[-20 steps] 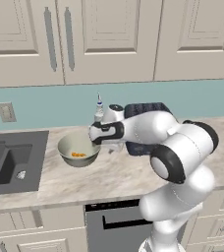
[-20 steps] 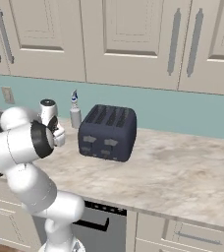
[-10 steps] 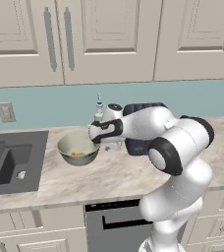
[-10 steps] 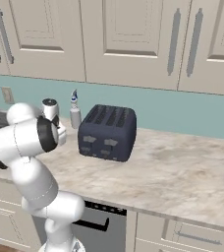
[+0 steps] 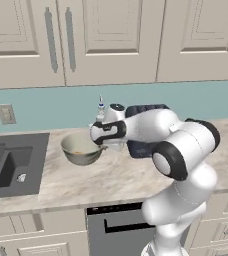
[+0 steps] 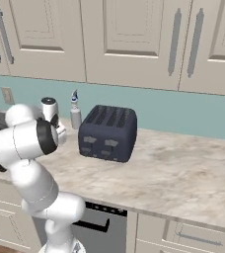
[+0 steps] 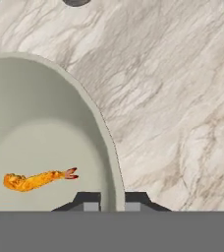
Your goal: Move the glass cup from next to the sink to the open cabinet. Then, move the bowl with the shrimp to the fridge to clear the area for faucet cleaning.
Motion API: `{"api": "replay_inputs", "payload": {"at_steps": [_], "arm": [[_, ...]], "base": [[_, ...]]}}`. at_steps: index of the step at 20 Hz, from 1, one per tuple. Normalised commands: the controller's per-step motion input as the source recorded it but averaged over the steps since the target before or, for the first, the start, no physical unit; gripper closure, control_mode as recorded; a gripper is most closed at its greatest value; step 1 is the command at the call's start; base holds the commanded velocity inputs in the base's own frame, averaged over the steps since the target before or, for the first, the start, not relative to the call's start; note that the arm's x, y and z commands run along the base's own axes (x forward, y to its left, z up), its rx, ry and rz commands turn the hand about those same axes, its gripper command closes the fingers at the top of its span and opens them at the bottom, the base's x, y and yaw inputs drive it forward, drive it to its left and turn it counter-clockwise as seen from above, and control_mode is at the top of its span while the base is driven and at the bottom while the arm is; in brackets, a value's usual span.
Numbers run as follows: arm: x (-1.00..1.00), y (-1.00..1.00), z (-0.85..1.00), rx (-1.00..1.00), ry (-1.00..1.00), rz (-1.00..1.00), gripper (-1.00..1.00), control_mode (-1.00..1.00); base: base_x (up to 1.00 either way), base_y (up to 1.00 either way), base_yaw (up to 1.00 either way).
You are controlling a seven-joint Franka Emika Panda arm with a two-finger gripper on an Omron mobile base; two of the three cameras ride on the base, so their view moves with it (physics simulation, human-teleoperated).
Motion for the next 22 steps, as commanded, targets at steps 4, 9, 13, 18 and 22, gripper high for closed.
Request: {"api": "replay_inputs", "payload": {"at_steps": [4,9,13,18,22], "arm": [[-0.54,-0.26,0.72,0.02,-0.18,-0.06,1.0,-1.0],[-0.87,-0.62,0.95,0.09,-0.05,-0.13,1.0,-1.0],[-1.0,-0.88,0.89,0.17,-0.15,-0.1,1.0,-1.0],[-1.0,-0.85,0.73,0.24,-0.23,-0.02,1.0,-1.0],[-1.0,-0.64,0.23,0.28,-0.03,0.12,1.0,-1.0]], "base": [[0.0,0.0,0.0],[0.0,0.0,0.0],[0.0,0.0,0.0],[0.0,0.0,0.0],[0.0,0.0,0.0]]}}
